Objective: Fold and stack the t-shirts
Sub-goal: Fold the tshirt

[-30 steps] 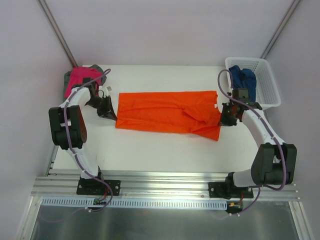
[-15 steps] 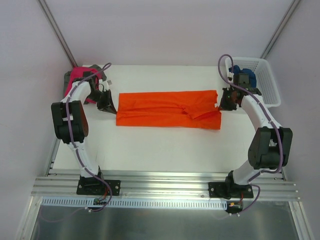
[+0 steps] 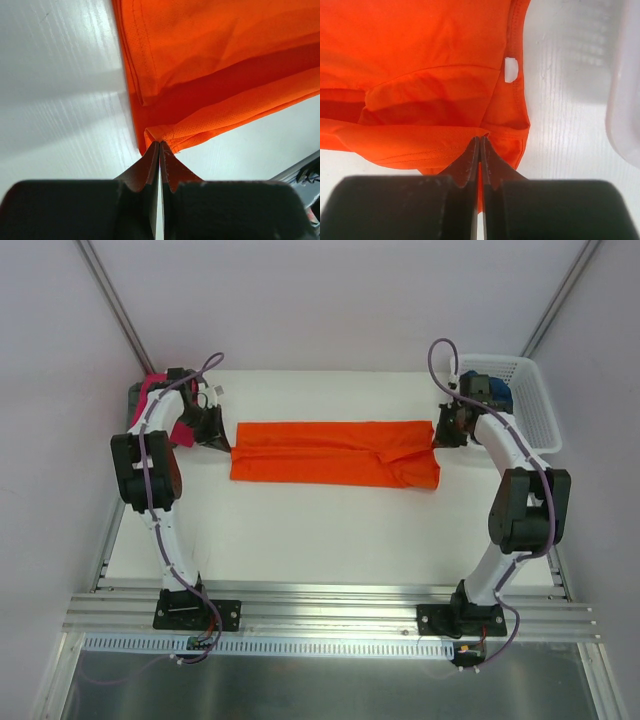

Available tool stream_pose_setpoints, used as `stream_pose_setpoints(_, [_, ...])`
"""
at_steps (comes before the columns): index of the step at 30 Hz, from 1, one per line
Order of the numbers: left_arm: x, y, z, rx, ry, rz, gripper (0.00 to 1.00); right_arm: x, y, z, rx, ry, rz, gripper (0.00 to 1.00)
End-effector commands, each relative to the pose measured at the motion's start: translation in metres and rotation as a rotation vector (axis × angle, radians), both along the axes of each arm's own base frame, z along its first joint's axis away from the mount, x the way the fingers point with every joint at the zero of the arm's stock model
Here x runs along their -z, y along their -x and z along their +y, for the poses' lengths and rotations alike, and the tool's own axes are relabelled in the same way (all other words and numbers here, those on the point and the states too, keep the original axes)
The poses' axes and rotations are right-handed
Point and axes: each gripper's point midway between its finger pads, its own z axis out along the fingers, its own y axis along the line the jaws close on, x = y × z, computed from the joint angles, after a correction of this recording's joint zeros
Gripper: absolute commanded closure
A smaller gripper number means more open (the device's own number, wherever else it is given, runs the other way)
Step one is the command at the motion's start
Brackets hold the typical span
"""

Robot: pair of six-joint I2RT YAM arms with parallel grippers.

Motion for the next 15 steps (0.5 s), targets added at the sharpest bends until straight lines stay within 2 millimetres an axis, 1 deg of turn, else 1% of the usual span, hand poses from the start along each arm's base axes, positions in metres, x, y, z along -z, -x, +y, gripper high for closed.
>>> stream_pose_setpoints(1, [0.009, 0.001, 0.013, 0.005, -0.034, 0.025, 1.00, -0.004, -0.018, 0.006, -0.042, 0.022, -0.039, 0.99])
stream_pose_setpoints(3, [0.014, 0.001, 0.013, 0.007, -0.032, 0.035, 1.00, -0.002, -0.024, 0.011, -0.061, 0.030, -0.042, 0.99])
stream_pose_setpoints(4, [0.017, 0.001, 0.012, 0.008, -0.033, 0.043, 1.00, 0.005, -0.027, 0.012, -0.064, 0.035, -0.031, 0.99])
stream_pose_setpoints(5, [0.018, 0.001, 0.012, 0.006, -0.030, 0.046, 1.00, 0.007, -0.029, 0.015, -0.070, 0.036, -0.028, 0.99])
stream_pose_setpoints(7, [0.022, 0.001, 0.012, 0.009, -0.034, 0.054, 1.00, 0.007, -0.035, 0.020, -0.082, 0.043, -0.035, 0.99])
stream_pose_setpoints(8, [0.023, 0.000, 0.013, 0.007, -0.038, 0.055, 1.00, 0.011, -0.039, 0.021, -0.085, 0.043, -0.029, 0.99])
stream_pose_setpoints(10, [0.025, -0.002, 0.014, 0.007, -0.046, 0.056, 1.00, 0.011, -0.044, 0.025, -0.091, 0.046, -0.033, 0.99])
stream_pose_setpoints(11, [0.026, -0.003, 0.014, 0.005, -0.048, 0.057, 1.00, 0.015, -0.047, 0.026, -0.093, 0.049, -0.031, 0.99])
stream_pose_setpoints(15, [0.025, -0.009, 0.015, 0.006, -0.067, 0.044, 1.00, 0.016, -0.052, 0.022, -0.085, 0.077, -0.036, 0.99])
